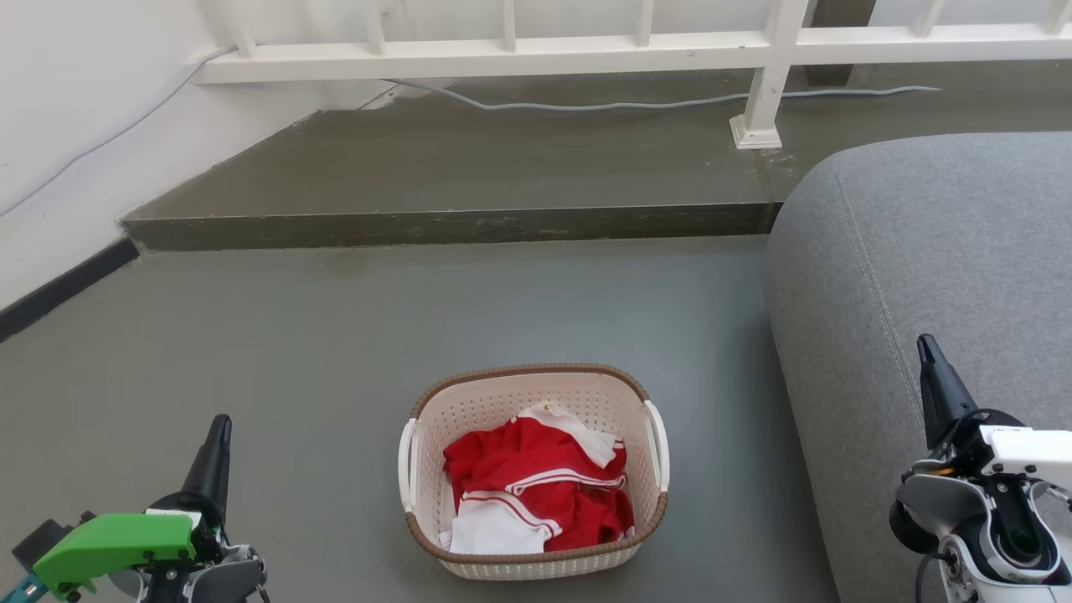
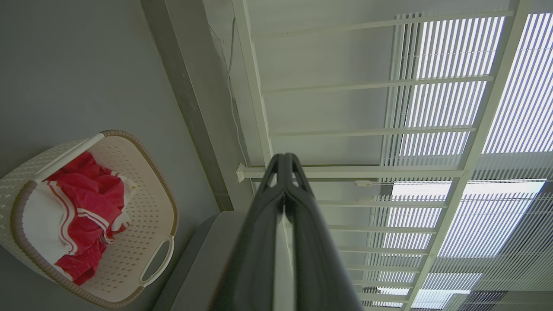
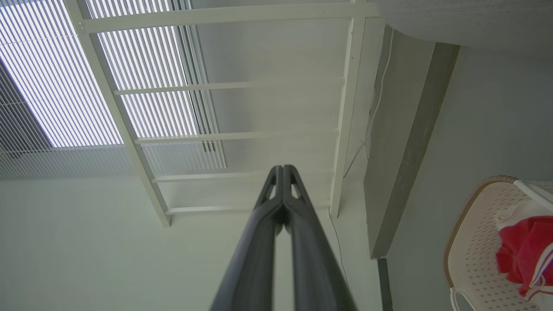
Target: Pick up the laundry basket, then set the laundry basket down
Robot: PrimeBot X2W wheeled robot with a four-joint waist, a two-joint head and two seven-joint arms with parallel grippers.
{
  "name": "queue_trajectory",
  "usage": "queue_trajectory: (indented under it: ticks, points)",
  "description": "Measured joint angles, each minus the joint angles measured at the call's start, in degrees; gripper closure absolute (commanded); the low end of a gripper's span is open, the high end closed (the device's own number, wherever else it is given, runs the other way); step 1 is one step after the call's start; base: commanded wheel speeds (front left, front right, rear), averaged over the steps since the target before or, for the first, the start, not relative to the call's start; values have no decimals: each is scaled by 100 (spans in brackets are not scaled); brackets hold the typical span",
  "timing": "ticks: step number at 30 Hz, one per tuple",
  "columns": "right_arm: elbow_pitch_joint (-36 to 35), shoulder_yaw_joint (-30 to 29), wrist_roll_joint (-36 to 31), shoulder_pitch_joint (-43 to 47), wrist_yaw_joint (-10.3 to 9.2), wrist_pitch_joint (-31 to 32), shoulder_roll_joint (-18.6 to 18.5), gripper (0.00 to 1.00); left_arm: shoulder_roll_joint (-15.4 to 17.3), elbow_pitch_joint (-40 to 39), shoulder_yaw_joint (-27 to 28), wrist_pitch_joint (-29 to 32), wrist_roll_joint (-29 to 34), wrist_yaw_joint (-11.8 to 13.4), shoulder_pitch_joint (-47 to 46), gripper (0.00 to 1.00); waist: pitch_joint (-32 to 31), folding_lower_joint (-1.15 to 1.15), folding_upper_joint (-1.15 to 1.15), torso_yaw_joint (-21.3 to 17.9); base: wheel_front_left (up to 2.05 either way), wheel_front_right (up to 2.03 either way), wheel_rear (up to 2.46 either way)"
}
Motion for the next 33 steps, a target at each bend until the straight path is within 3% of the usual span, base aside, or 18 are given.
queue_trajectory:
  ticks: [33]
  points:
    - [140, -23, 0, -52, 51, 41, 1, 100, 0, 89, 14, 24, 0, -55, -54, 100, -6, 0, 0, 0, 0, 0, 0]
